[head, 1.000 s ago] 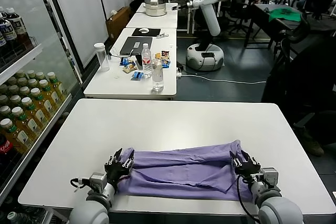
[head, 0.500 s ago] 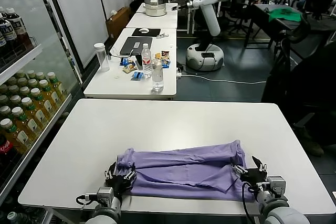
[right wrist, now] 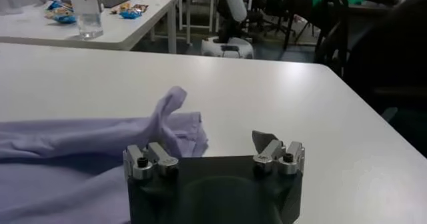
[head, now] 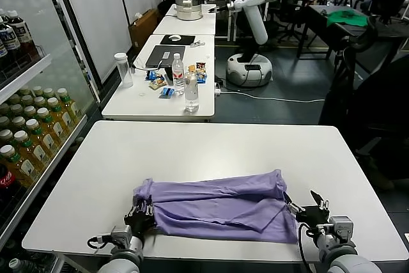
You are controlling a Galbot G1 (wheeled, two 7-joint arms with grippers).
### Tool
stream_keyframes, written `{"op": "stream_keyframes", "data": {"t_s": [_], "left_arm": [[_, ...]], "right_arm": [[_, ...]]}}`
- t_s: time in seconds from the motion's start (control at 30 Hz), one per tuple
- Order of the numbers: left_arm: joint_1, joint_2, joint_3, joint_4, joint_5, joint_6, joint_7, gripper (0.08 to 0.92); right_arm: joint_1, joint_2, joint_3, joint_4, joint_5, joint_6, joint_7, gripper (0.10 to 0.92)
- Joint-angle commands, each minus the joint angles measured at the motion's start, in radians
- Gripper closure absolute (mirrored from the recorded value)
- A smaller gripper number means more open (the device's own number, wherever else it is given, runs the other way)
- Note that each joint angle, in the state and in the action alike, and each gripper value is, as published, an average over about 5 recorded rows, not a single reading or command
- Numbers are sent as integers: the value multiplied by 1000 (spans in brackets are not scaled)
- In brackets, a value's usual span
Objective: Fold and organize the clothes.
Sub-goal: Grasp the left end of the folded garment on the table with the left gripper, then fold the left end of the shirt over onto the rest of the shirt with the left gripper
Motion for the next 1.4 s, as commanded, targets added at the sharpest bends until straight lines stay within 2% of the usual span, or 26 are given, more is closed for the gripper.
{"op": "stream_keyframes", "data": {"t_s": [0.03, 0.13, 0.27, 0.43, 0.6, 0.73, 0.9, 1.07, 1.4], "left_arm": [[0, 93, -193, -38, -134, -3, 18, 792], [0, 164, -289, -60, -176, -2, 30, 858], [7, 240, -400, -102, -229, 0, 45, 877], [12, 260, -420, -228, -320, 18, 59, 877], [15, 185, -268, -390, -429, 50, 65, 877], [-17, 93, -108, -413, -480, 63, 63, 877], [-80, -3, 69, -325, -488, 57, 58, 877], [-148, -80, 168, -203, -483, 50, 45, 877], [-221, -145, 262, -61, -408, 32, 39, 877]], "right_arm": [[-5, -5, 14, 7, 14, 1, 1, 203], [-1, -6, 18, 8, 21, 1, 1, 203], [5, -6, 16, 7, 22, 2, 1, 203], [6, -2, 11, 5, 17, 4, 1, 203], [1, 2, 10, 6, 10, 5, 2, 203], [-5, 5, 13, 8, 4, 5, 2, 203], [-8, 11, 14, 8, -3, 5, 2, 203], [-13, 12, 19, 9, -6, 5, 2, 203], [-25, 14, 33, 13, -5, 8, 0, 203]]}}
